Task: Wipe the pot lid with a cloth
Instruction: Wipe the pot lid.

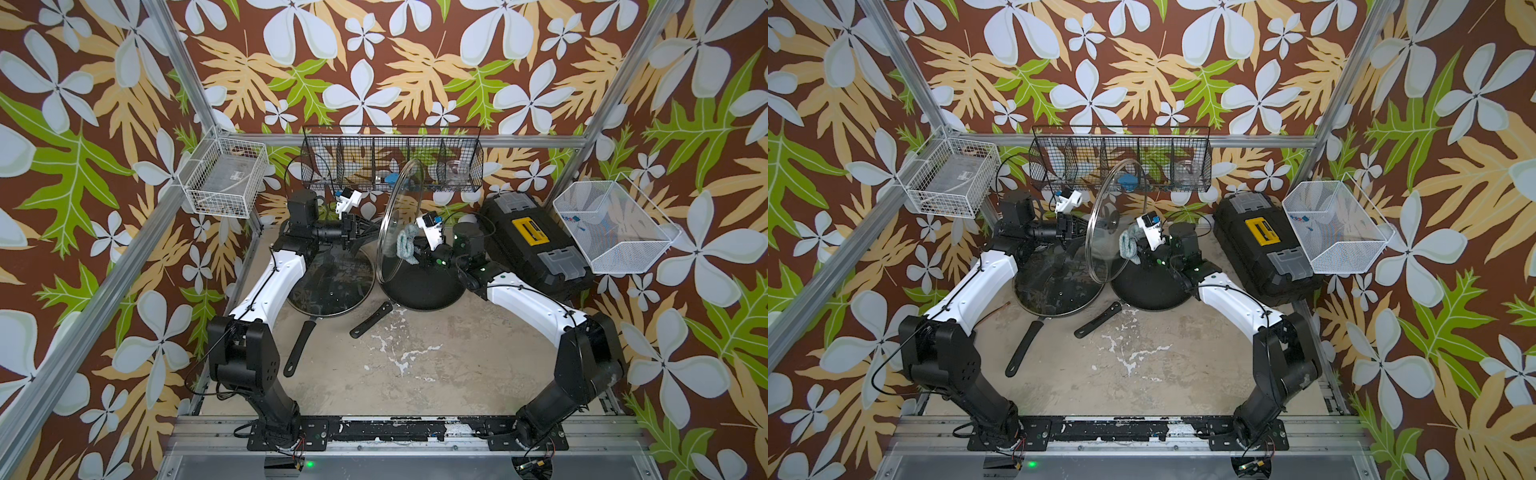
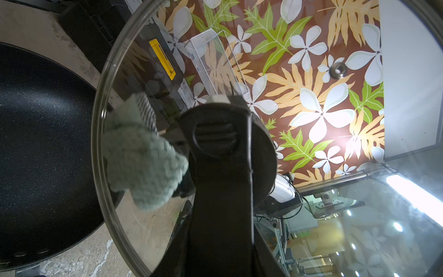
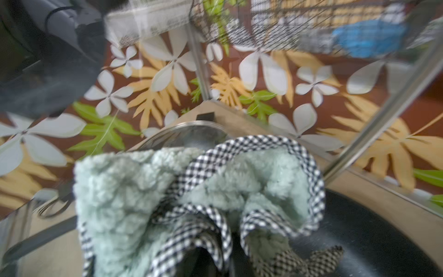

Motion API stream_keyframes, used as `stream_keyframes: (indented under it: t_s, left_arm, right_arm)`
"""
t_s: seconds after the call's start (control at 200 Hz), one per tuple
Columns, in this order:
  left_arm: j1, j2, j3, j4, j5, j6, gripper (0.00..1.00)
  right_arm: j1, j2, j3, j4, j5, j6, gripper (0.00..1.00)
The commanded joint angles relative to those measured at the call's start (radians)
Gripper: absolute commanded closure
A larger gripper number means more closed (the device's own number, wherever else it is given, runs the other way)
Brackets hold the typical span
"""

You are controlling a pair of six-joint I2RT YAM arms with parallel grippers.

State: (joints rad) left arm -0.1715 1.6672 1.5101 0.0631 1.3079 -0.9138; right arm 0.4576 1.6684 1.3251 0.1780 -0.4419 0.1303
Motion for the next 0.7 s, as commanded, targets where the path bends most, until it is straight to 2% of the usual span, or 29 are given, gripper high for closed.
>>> stream_keyframes:
  t_s: [0.0, 0.195, 0.33, 0.465, 0.656, 0.696]
  left_arm:
    - [-0.001, -0.012, 0.012, 0.087, 0.044, 0.000, 1.00]
    - [0.000, -0.014, -0.005, 0.087, 0.046, 0.003, 1.00]
    - [-0.001, -0.011, 0.004, 0.089, 0.046, 0.004, 1.00]
    - [0.000, -0.003, 0.013, 0.092, 0.046, 0.003, 1.00]
    - [0.001, 0.005, 0.019, 0.098, 0.054, -0.003, 1.00]
    - [0.001, 0.007, 0.022, 0.103, 0.056, -0.006, 1.00]
  right_arm:
    - [-0.008, 0.018, 0.108, 0.016, 0.077, 0.019, 1.00]
    - [0.001, 0.016, 0.286, 0.021, -0.025, 0.026, 1.00]
    - [0.047, -0.027, 0.302, 0.021, -0.116, 0.016, 1.00]
    - [0.120, -0.107, 0.203, 0.030, -0.178, 0.007, 1.00]
    - [0.156, -0.212, -0.061, 0.069, -0.152, 0.042, 1.00]
    - [0.156, -0.226, -0.104, 0.065, -0.111, 0.036, 1.00]
